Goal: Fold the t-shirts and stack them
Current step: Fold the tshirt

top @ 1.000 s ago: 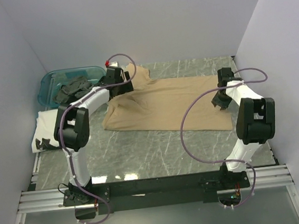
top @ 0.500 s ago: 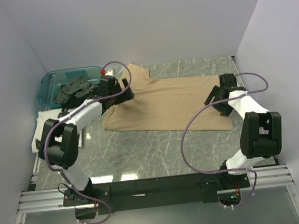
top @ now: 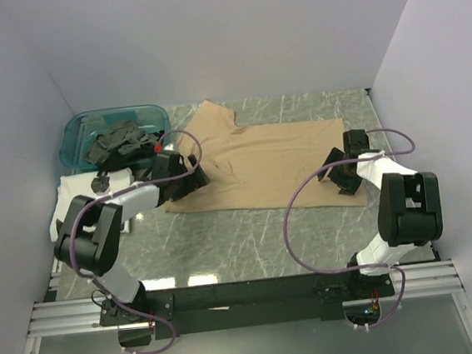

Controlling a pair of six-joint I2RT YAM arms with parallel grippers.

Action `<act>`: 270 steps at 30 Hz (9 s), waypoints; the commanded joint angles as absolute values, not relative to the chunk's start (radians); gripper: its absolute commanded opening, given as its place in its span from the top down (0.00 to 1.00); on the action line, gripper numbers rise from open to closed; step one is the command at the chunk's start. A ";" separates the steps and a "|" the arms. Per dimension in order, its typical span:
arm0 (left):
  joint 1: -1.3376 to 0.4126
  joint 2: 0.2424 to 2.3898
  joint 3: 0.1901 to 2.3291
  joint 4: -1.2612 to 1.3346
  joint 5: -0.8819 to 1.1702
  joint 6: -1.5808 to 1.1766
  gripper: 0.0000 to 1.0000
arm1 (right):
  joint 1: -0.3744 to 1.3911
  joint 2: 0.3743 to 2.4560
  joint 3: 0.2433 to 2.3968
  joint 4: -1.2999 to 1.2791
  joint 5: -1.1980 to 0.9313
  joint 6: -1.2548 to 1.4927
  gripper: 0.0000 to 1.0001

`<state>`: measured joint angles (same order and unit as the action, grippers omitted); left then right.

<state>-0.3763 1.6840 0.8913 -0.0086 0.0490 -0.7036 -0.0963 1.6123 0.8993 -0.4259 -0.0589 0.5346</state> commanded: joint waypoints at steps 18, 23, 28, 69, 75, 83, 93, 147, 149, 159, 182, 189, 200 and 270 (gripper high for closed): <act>-0.514 1.072 0.541 -0.449 -0.144 -0.947 0.01 | -0.181 1.082 0.579 -0.557 -0.116 0.554 0.15; -0.512 1.005 0.652 -0.445 -0.190 -0.922 0.00 | -0.005 1.019 0.727 -0.568 -0.118 0.456 0.10; -0.512 1.048 0.620 -0.303 -0.080 -0.913 0.01 | 0.394 1.207 0.883 -0.410 -0.184 0.433 0.09; -0.512 1.002 0.422 -0.353 -0.061 -1.026 0.01 | 0.726 2.065 1.511 -0.428 -0.158 0.413 1.00; -0.512 0.988 0.417 -0.390 -0.072 -1.045 0.01 | 0.726 1.990 1.422 -0.385 -0.083 0.465 1.00; -0.512 0.989 0.408 -0.397 -0.060 -1.045 0.01 | 0.727 1.931 1.338 -0.327 -0.034 0.503 1.00; -0.512 0.996 0.413 -0.420 -0.066 -1.043 0.01 | 0.726 1.982 1.451 -0.390 0.107 0.431 0.98; -0.514 0.907 0.423 -0.499 -0.051 -1.058 0.00 | 0.635 1.999 1.526 -0.457 0.075 0.445 0.38; -0.514 0.907 0.445 -0.505 -0.049 -1.054 0.00 | 0.634 1.980 1.539 -0.479 0.116 0.436 0.38; -0.514 1.014 0.714 -0.434 -0.118 -0.924 0.01 | 0.494 1.642 1.327 -0.431 0.157 0.508 0.37; -0.347 2.416 2.341 -0.657 -0.316 -0.643 0.01 | -0.052 1.387 1.046 -0.281 -0.044 0.448 0.12; -0.348 2.509 2.334 -0.538 -0.460 -0.554 0.01 | -0.063 1.433 1.057 -0.291 -0.054 0.449 0.12; -0.347 2.623 2.369 -0.474 -0.454 -0.508 0.31 | -0.067 1.462 1.046 -0.278 -0.086 0.453 0.14; -0.383 1.944 1.586 -0.258 -0.203 -0.462 1.00 | -0.092 2.315 1.914 -0.672 0.170 0.333 0.77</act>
<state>-0.3683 2.0319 1.6306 -0.3107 -0.2291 -0.4568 -0.0898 2.3085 1.8793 -0.6636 0.1703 0.3553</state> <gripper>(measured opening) 0.015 0.242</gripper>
